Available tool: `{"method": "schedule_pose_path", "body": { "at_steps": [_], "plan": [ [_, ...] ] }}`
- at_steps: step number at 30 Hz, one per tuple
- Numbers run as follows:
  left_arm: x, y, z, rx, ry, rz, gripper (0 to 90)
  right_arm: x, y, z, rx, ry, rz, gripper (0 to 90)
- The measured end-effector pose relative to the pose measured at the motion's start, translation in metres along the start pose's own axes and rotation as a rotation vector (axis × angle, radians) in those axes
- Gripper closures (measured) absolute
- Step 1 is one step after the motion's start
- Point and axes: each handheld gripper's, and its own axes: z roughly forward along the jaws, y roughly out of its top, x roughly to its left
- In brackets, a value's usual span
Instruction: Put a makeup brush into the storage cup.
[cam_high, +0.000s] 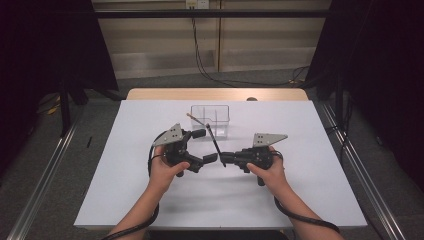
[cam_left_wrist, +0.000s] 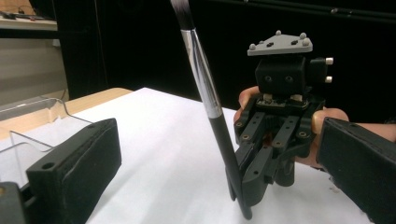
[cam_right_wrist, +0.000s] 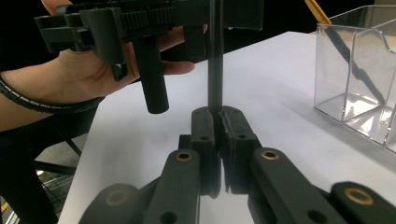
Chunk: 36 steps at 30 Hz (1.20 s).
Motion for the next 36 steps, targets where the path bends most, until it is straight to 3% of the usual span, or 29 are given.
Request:
{"method": "schedule_pose_path", "body": {
  "at_steps": [7, 12, 17, 23, 27, 36],
  "plan": [
    [-0.002, -0.002, 0.005, 0.015, -0.01, -0.017, 0.0, 0.001, 0.0, 0.0, -0.006, 0.0, 0.0, 84.7],
    [-0.003, -0.002, 0.011, 0.004, -0.012, -0.054, 0.0, 0.001, 0.0, 0.0, -0.006, 0.002, -0.004, 84.7],
    [-0.005, -0.001, 0.013, -0.01, -0.018, -0.049, 5.0, 0.002, 0.001, -0.001, -0.009, 0.002, -0.003, 84.7],
    [-0.005, -0.001, 0.01, -0.037, -0.013, -0.042, 23.0, 0.002, 0.001, -0.003, -0.018, -0.001, -0.005, 84.7],
    [-0.004, -0.002, 0.008, -0.05, -0.038, -0.062, 40.0, 0.002, 0.001, -0.003, -0.018, 0.0, -0.008, 84.7],
    [-0.005, -0.003, 0.007, -0.059, -0.033, -0.082, 60.4, 0.003, 0.001, -0.001, -0.017, -0.003, -0.013, 84.7]
  ]
}}
